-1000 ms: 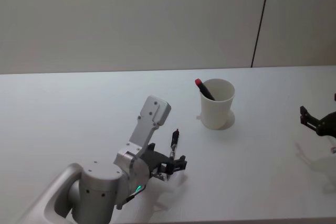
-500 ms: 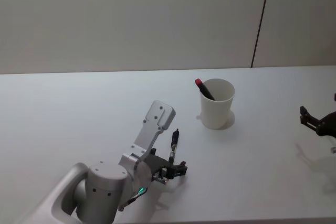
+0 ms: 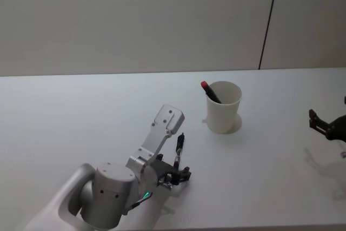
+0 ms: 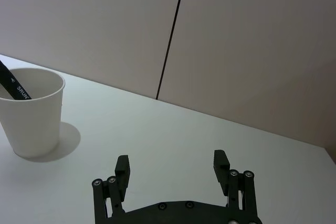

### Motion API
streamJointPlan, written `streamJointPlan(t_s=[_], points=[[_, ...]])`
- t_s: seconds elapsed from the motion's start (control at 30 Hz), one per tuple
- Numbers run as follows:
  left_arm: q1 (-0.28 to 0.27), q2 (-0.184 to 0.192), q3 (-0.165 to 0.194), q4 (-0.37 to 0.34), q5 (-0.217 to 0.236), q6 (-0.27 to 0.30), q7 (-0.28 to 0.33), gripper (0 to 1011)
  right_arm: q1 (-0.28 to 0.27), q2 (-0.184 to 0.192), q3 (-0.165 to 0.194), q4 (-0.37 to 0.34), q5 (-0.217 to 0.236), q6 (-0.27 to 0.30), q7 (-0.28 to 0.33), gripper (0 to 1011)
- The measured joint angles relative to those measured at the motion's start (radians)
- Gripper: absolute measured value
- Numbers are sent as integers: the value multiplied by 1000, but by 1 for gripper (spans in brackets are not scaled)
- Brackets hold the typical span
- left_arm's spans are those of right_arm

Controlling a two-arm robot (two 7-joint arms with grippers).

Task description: Place the pen into the pen holder.

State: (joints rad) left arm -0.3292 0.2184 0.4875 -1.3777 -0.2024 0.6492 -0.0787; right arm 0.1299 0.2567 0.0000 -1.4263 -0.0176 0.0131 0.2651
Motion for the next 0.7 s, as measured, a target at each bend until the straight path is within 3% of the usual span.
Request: streamJointPlan(t_s=[0.3,0.37,0.47,0.7], points=[[-9,-7,-2,17,17,-1,-14,673,0,0,0,0,0,0,0,1002],[-10,-8,-2,19,20,-2,-16,568,0,0,0,0,0,0,0,1001],[-13,-10,-2,23,25,-4,-20,507,0,0,0,0,0,0,0,1001],[-14,-12,-3,29,34,-5,-26,244,0,0,0,0,0,0,0,1001]])
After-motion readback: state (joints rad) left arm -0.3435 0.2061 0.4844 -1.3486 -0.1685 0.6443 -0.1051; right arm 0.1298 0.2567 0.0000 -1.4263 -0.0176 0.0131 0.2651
